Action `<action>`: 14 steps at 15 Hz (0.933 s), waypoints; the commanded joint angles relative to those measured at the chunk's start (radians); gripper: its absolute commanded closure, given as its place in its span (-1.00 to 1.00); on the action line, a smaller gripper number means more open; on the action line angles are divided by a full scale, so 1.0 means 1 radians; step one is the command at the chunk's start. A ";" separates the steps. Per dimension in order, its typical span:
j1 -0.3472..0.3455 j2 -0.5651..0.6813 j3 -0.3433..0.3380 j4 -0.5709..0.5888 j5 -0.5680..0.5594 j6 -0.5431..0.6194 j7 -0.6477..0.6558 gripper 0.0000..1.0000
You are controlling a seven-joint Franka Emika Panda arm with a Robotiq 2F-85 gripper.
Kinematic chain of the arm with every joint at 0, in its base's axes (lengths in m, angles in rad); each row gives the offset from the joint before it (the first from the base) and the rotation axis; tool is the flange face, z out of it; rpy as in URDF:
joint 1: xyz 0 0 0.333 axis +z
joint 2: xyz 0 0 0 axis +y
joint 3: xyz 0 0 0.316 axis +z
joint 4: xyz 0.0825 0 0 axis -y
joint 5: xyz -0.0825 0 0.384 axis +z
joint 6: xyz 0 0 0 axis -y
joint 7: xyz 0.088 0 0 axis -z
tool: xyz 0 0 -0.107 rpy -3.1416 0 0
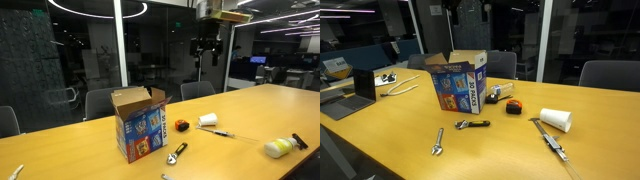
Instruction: Put the green plush toy in the blue box
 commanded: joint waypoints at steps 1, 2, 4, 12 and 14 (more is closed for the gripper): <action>-0.019 -0.173 -0.044 -0.210 0.013 0.005 -0.184 -1.00; -0.028 -0.196 -0.051 -0.242 0.006 0.003 -0.177 -1.00; -0.050 -0.230 -0.060 -0.292 -0.003 -0.006 -0.133 -1.00; -0.094 -0.235 -0.078 -0.342 0.001 -0.021 -0.118 -1.00; -0.096 -0.236 -0.078 -0.344 0.001 -0.021 -0.114 -1.00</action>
